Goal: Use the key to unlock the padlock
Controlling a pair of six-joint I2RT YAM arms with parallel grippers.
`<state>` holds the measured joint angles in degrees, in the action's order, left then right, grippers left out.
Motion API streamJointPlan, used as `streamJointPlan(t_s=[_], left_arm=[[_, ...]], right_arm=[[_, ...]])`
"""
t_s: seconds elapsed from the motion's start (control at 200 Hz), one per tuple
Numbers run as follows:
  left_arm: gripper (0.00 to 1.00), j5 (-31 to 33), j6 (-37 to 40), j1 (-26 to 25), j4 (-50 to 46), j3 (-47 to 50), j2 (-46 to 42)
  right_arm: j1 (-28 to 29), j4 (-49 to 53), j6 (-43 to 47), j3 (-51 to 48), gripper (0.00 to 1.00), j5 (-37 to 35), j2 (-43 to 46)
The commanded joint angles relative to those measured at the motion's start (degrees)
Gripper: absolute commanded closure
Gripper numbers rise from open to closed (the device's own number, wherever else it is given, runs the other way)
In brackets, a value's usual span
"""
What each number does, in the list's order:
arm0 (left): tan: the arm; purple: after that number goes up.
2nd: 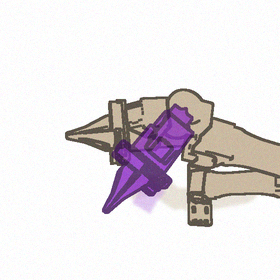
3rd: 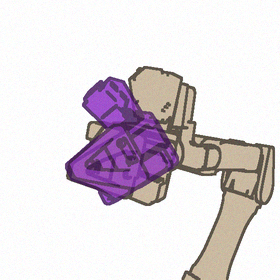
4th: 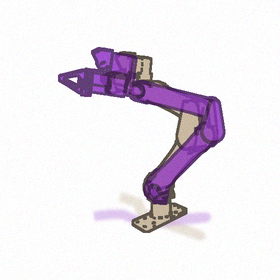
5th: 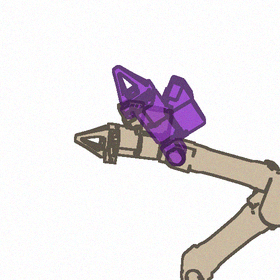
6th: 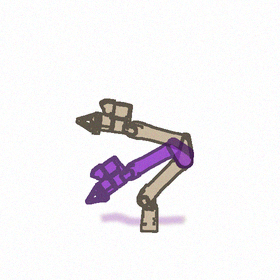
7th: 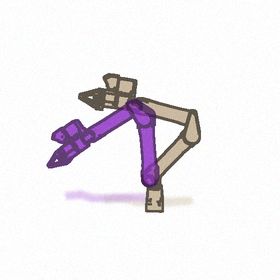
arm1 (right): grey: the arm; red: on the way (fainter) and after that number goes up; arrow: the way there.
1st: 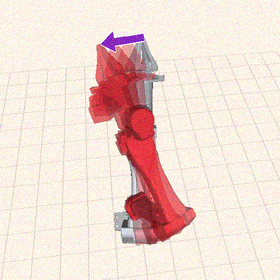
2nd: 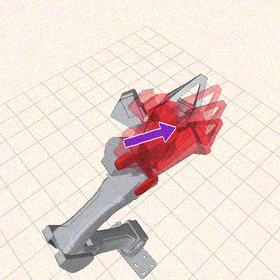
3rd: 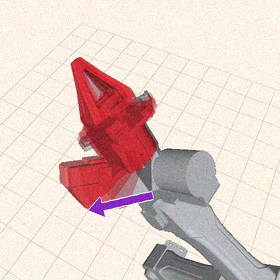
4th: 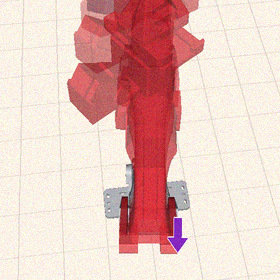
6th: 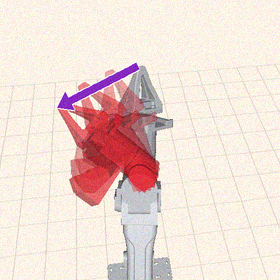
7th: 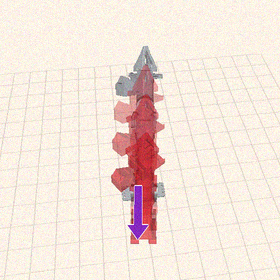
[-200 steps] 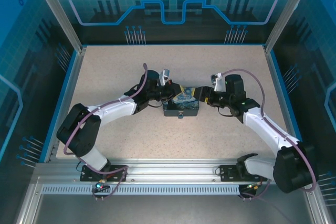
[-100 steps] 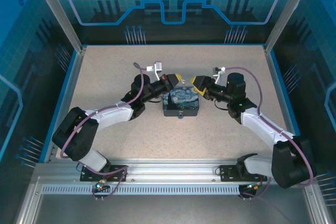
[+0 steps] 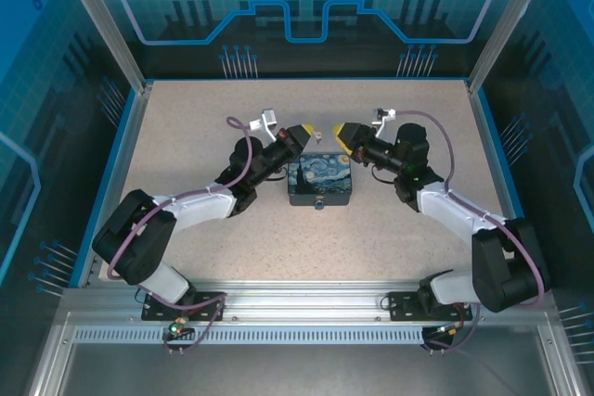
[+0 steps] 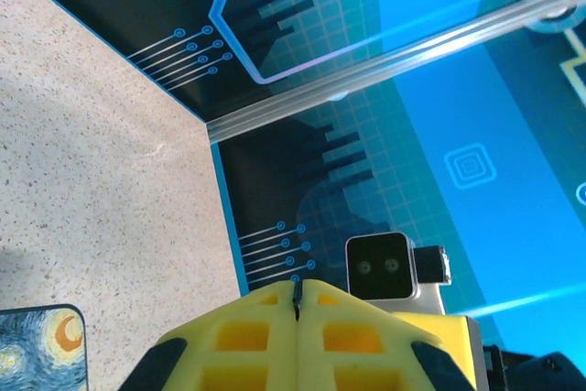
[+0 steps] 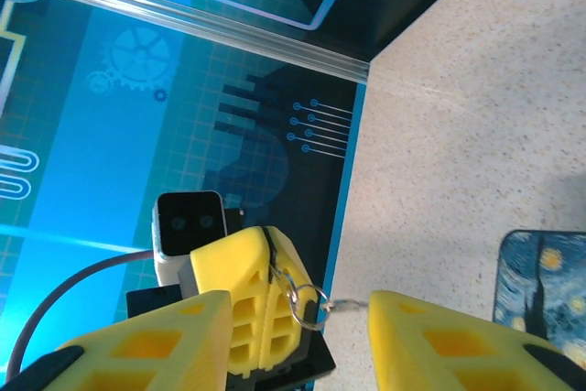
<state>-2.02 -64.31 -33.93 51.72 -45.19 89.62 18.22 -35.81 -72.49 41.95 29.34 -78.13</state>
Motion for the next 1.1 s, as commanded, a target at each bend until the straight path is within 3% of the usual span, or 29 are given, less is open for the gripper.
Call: streamJointPlan(t_s=[0.0, 1.096], left_arm=[[1.0, 4.7, -1.8, -0.9, 2.4, 0.4, -1.7], [1.0, 8.8, -3.2, -2.7, 1.9, 0.0, -1.3]], right_arm=[[1.6, -6.4, -1.2, 1.7, 0.57, -1.7, -2.2], [6.0, -9.9, -2.3, 5.0, 0.71, -2.0, -9.4]])
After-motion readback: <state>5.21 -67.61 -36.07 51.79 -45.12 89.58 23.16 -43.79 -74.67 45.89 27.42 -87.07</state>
